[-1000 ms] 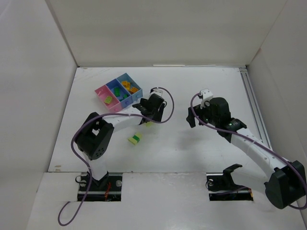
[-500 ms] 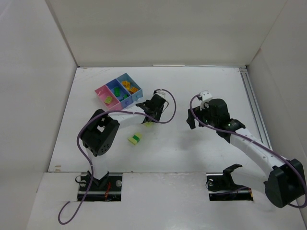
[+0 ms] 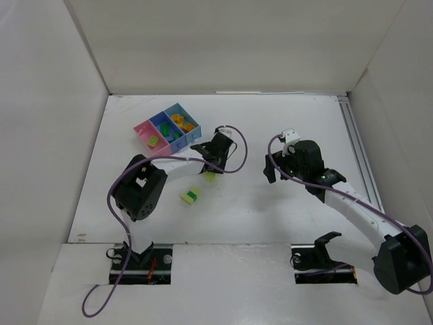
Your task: Sort the legos into containers by color
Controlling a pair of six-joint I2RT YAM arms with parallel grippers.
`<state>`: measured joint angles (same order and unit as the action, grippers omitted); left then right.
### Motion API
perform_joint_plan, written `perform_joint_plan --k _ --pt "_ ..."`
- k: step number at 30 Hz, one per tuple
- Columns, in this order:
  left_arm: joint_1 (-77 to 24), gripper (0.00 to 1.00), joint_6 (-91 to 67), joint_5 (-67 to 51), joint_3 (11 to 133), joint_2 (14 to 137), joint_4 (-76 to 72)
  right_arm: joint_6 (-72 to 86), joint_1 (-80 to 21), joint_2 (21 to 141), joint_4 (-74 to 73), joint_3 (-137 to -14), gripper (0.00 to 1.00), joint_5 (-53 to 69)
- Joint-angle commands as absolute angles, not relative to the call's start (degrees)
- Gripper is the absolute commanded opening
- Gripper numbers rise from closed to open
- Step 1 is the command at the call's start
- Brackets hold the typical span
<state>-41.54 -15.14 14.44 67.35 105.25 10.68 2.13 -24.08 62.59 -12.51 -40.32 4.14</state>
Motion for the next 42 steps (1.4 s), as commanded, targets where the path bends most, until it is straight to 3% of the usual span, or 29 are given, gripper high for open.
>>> perform_joint_plan --k 1,3,6,11,19,30,34,38,39,42 --pt "-39.82 0.26 -23.08 12.30 71.01 100.55 16.07 0.19 -24.52 59.43 -9.59 -39.90 1.00 6.32" --pt "-38.77 0.25 -27.83 11.34 73.46 98.62 18.27 -2.36 -24.52 57.58 -8.71 -39.12 1.00 10.97" --pt "-38.76 0.32 -37.51 12.39 75.32 94.50 21.18 -5.01 -25.22 53.36 -5.81 -37.89 1.00 16.93" --pt "-41.92 0.36 -46.83 14.50 70.94 84.22 11.20 -0.81 -27.15 50.98 3.40 -37.35 1.00 24.25" --pt "-47.01 0.35 -56.60 19.58 58.97 71.81 -6.76 6.94 -32.69 59.05 11.51 -43.41 1.00 21.90" --pt "-48.69 0.40 -56.60 22.58 59.68 71.02 -1.94 6.42 -34.63 58.19 8.62 -43.68 1.00 8.04" --pt "-45.02 0.57 -57.13 19.78 59.68 71.02 -0.44 8.34 -32.27 58.97 1.51 -43.85 1.00 -3.76" --pt "-43.07 0.85 -55.90 19.25 60.29 72.16 3.32 10.81 -29.71 65.29 -4.74 -49.81 1.00 -6.33" --pt "-43.07 0.98 -54.07 19.25 60.29 72.85 3.34 10.81 -29.71 68.44 -5.79 -51.05 1.00 -7.02" --pt "-41.05 1.00 -52.65 18.72 62.13 74.52 8.15 10.81 -29.18 74.07 -8.51 -57.53 1.00 -11.94"
